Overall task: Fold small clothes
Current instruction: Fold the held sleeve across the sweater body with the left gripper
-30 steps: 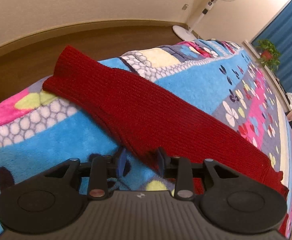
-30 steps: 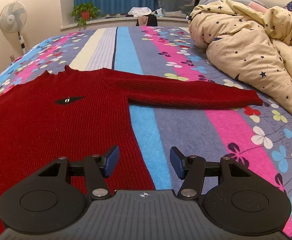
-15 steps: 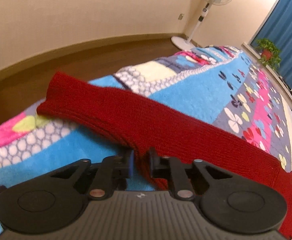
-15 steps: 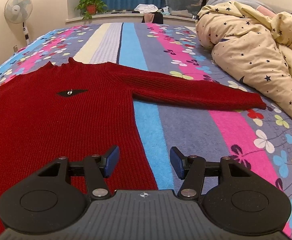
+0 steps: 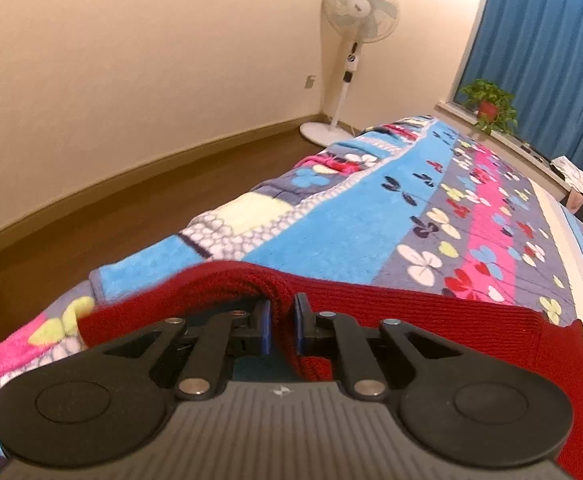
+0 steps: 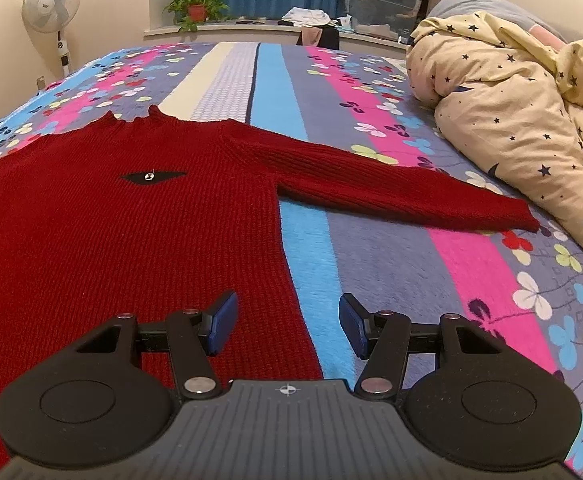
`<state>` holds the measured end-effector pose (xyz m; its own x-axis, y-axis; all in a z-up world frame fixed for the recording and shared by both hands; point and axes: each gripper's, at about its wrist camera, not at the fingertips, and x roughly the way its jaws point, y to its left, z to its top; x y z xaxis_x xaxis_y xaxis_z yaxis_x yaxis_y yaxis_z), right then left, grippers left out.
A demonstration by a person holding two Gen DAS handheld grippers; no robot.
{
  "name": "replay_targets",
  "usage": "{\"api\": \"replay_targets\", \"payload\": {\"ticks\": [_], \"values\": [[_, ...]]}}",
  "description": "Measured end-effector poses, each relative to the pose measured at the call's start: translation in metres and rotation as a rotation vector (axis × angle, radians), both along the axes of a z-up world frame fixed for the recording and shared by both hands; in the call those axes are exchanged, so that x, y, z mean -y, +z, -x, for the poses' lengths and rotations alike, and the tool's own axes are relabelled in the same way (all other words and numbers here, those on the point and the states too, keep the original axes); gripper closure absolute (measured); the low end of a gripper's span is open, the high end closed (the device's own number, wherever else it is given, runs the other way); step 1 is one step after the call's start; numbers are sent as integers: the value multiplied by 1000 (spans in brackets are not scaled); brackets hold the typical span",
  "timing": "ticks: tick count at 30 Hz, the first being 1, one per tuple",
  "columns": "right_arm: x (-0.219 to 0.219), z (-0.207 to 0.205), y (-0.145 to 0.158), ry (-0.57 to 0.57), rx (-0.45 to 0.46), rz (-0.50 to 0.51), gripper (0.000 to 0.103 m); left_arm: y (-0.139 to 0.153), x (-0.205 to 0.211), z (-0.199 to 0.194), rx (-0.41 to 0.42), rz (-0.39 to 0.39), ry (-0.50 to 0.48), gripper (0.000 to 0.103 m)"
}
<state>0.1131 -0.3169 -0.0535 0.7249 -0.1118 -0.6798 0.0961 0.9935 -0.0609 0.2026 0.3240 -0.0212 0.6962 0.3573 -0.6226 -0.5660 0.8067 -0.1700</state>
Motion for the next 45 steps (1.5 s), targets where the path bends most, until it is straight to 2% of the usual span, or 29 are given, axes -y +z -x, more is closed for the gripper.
{"api": "replay_targets", "payload": {"ticks": [7,13,16,19,24,31,35,40,41,43,45], "values": [[-5,-2,0,24,0,15,45,5,14,0,13,-74,-49,91],[-18,-3,1,85,17,51,46,9,49,4,28,-248,-159,92],[-22,-3,2,123,19,50,47,12,60,5,39,-265,-195,92],[-25,-4,3,154,20,46,55,15,70,2,23,-279,-197,92],[-31,-5,4,203,22,54,70,34,114,-6,17,-342,-252,92],[-22,-7,3,185,-29,-9,70,49,210,-34,24,-386,-366,93],[-9,-3,6,166,-28,-47,70,51,284,-49,42,-374,-457,93],[10,-1,7,124,-26,-100,70,45,372,-58,66,-249,-601,92],[14,-1,7,115,-27,-117,70,39,386,-61,50,-205,-661,87],[19,1,6,101,-25,-136,70,29,401,-63,-22,-116,-770,79],[22,4,7,99,-14,-137,70,30,399,-50,7,-159,-776,77]]}}
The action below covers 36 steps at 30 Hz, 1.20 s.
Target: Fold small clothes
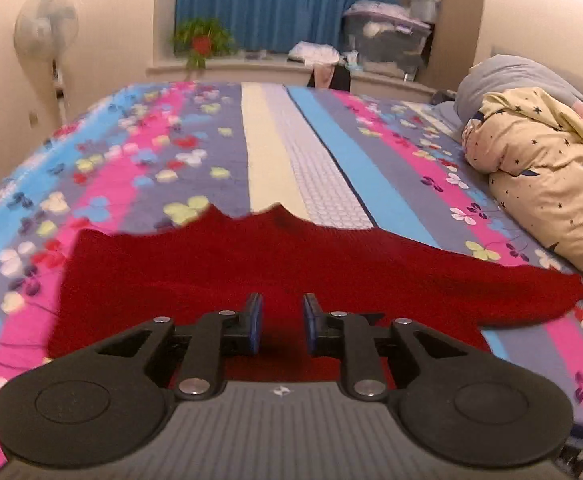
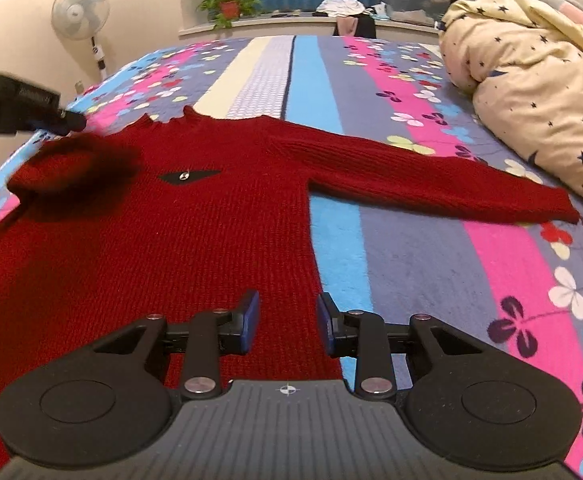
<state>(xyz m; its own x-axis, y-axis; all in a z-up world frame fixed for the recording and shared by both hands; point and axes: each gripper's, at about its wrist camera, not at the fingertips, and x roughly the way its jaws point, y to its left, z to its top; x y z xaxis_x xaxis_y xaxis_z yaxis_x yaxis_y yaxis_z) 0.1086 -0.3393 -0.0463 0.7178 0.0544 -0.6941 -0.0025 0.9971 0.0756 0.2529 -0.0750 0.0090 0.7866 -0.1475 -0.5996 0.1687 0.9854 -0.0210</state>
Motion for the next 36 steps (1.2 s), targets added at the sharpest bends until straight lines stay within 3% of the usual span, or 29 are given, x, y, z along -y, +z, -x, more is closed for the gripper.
{"api": "replay_targets", "payload": {"ticks": [3,9,13,15,17,19,24,25,26,27,32,36], "values": [[1,7,4,10,30,16,70,5,-39,18,16,-19,12,73],[4,21,16,5,145,55,71,11,-148,71,-17,-97,151,73],[-1,37,28,2,260,101,71,8,-213,100,-23,-22,221,73],[-9,47,34,5,326,136,72,-9,-237,111,-28,14,247,73],[-22,51,39,16,370,182,77,-22,-251,104,-147,-32,319,74],[-37,42,45,17,384,178,80,-24,-266,98,-141,-6,348,75],[-104,-12,57,92,349,149,76,-28,-283,67,-176,19,359,75],[-120,-28,56,131,313,146,70,-29,-283,65,-183,32,358,75],[-136,-45,53,170,274,148,56,-28,-285,60,-193,57,351,74],[-151,-57,50,193,256,161,48,-30,-281,61,-199,72,343,74],[-216,-125,17,290,159,335,43,-37,-270,44,-231,93,313,74],[-247,-170,-23,321,48,512,47,-40,-273,39,-242,120,315,74]]}}
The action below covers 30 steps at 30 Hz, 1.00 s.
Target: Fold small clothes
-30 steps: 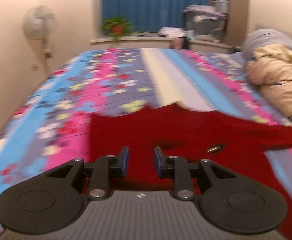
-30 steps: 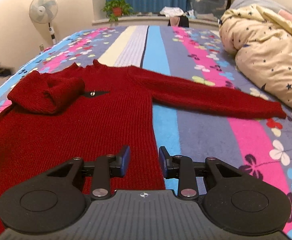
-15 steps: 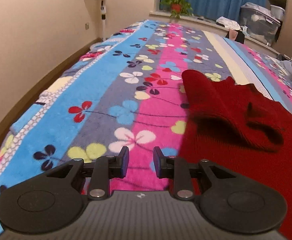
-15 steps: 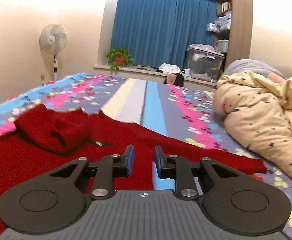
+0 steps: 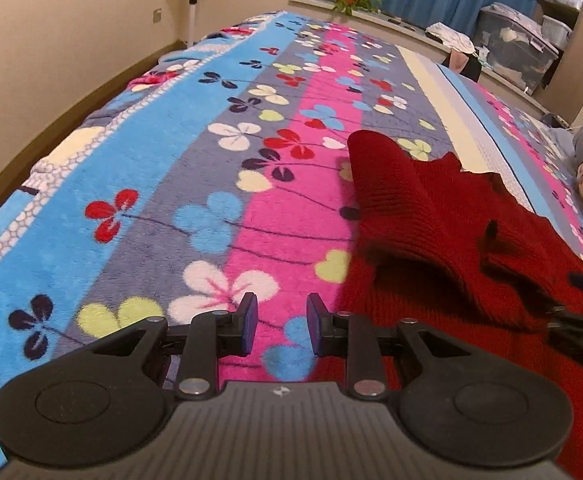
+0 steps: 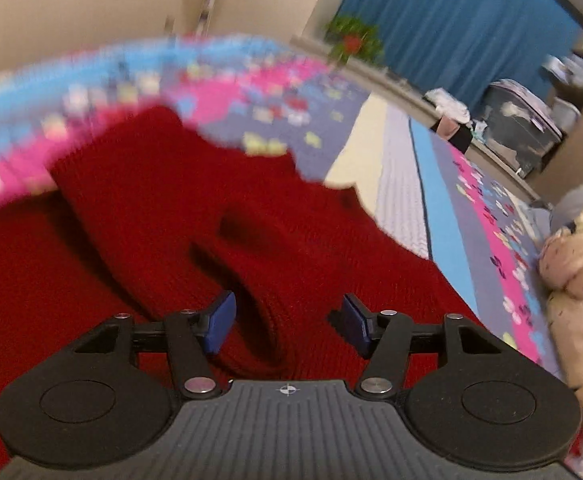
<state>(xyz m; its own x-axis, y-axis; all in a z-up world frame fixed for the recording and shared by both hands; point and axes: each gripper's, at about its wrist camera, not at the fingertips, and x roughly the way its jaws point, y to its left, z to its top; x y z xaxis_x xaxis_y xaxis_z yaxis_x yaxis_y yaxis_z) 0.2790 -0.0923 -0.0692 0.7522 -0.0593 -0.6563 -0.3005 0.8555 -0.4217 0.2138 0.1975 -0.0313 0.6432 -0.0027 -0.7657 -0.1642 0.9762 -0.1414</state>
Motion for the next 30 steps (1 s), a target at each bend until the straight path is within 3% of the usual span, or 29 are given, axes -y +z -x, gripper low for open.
{"api": "replay_targets", "payload": {"ticks": [1,3,4,5,8,9,13,15,17,18,21,23,24,28,30], "values": [[-2,-8,-5,1,-15,18,50,-1,-1,-2,-3,5,2,74],[-3,-19,-6,4,5,7,83,-2,-3,-5,-9,13,9,74],[2,-23,3,-18,65,-45,87,-2,-4,-7,-10,19,15,74],[13,-26,17,-75,142,-133,89,-2,-5,-8,-9,27,20,74],[82,-20,48,-382,362,-550,89,-2,-6,-12,-7,42,25,74],[102,-24,39,-470,343,-611,88,-2,-5,-12,-4,48,22,74],[164,-45,-21,-711,51,-826,79,-4,5,-15,-9,46,-13,74],[177,-38,-33,-722,60,-899,75,-5,10,-15,-9,44,-31,74],[180,-36,-37,-693,70,-912,75,-7,14,-16,-8,41,-46,74],[180,-36,-36,-679,79,-895,89,-8,15,-17,-8,38,-52,74],[181,-24,-22,-614,207,-888,94,-11,19,-17,-15,24,-62,74],[182,-33,-30,-640,152,-806,93,-13,21,-18,-17,15,-71,74],[183,-40,-37,-670,77,-766,88,-14,23,-18,-17,12,-78,74],[192,-27,-27,-657,89,-775,71,-15,31,-16,-14,-13,-115,74],[195,-22,-30,-637,27,-701,62,-16,37,-14,-13,-27,-143,74]]}}
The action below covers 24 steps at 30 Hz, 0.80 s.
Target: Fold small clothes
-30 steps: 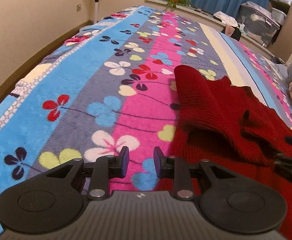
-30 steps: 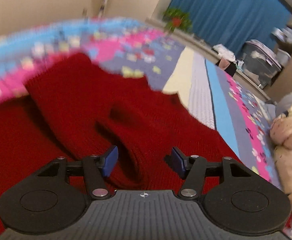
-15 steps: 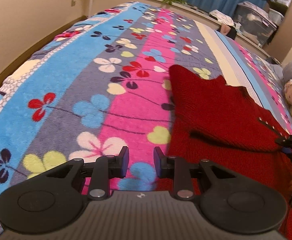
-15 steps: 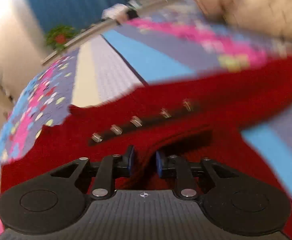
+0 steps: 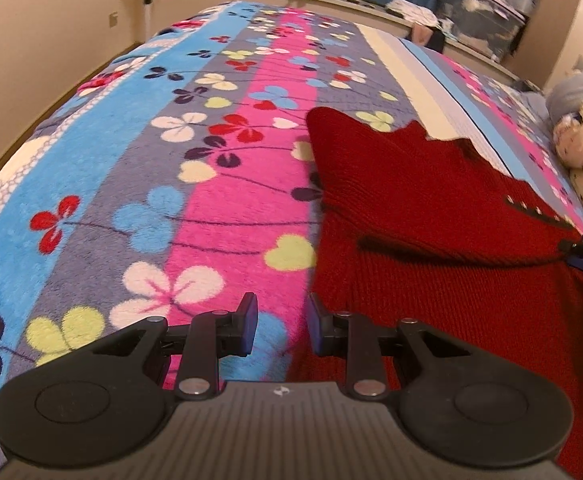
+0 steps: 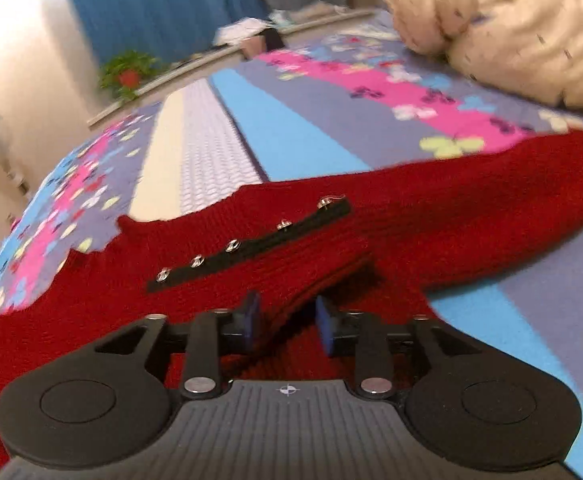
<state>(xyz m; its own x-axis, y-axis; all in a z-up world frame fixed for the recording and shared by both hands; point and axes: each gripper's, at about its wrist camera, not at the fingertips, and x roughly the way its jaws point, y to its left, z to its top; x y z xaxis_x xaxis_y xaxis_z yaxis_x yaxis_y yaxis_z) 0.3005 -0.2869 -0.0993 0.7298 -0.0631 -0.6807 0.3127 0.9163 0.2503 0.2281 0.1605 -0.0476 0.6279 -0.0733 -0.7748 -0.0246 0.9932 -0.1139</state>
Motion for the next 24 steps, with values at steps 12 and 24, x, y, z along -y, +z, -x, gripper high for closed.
{"api": "replay_targets", "payload": {"ticks": [12,24], "values": [[14,124,12,323,-211,190,48,-26,27,14,-57,-89,-89,71],[26,186,15,407,-153,303,48,-30,55,41,-8,-244,-128,65]]}}
